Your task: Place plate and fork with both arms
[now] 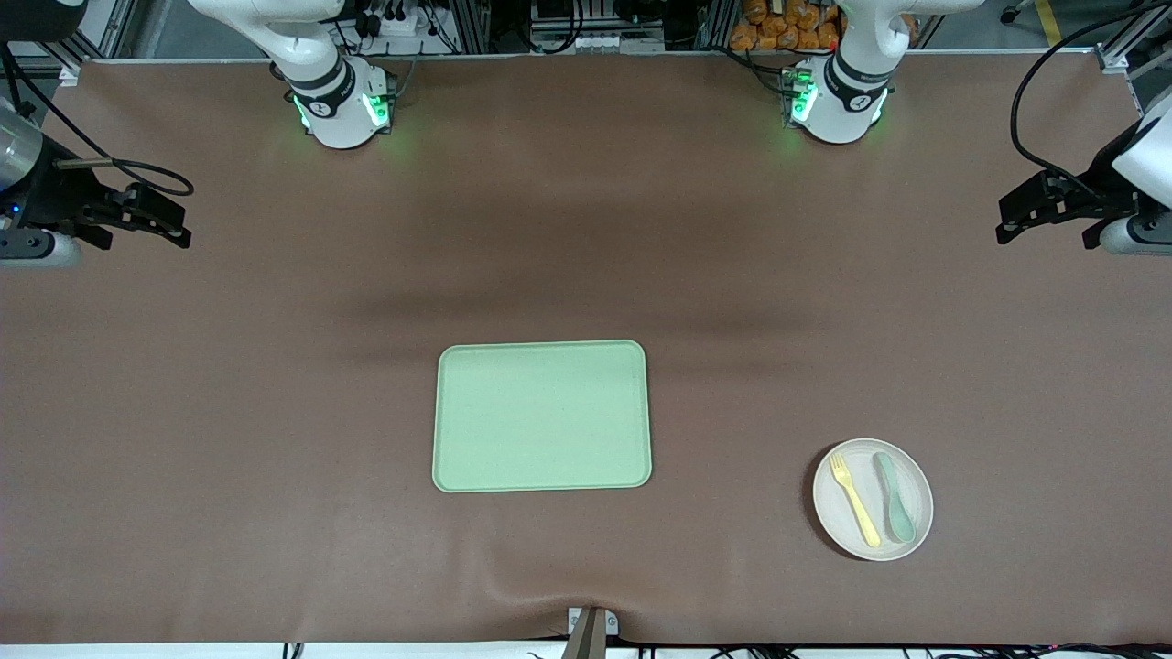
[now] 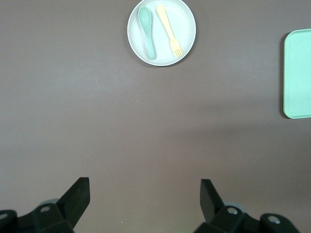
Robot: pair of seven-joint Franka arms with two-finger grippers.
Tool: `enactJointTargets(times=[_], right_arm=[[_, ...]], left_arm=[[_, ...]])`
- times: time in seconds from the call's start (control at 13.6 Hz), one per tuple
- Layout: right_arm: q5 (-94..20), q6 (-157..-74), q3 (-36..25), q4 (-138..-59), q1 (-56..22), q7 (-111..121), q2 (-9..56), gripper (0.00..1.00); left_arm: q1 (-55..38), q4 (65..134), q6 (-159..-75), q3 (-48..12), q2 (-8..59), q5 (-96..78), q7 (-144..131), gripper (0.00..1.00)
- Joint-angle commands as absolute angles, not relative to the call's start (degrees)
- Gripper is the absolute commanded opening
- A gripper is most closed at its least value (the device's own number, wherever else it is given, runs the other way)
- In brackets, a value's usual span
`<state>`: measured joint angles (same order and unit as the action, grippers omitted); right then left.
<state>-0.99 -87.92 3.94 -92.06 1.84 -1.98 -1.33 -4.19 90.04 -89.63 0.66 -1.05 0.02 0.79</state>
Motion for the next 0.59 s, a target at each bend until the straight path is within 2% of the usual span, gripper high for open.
enactJointTargets(times=[0.0, 0.52], right_arm=[[-0.9, -88.6, 4.0, -93.1, 1.8, -2.1, -2.5, 1.00], [-1.1, -88.5, 4.0, -93.0, 1.8, -2.1, -2.5, 1.00]], left_arm=[[-3.9, 89.1, -88.9, 0.5, -0.9, -0.2, 1.4, 1.00], [-2.8, 89.0, -88.9, 0.5, -0.5, -0.2, 0.1, 1.00]])
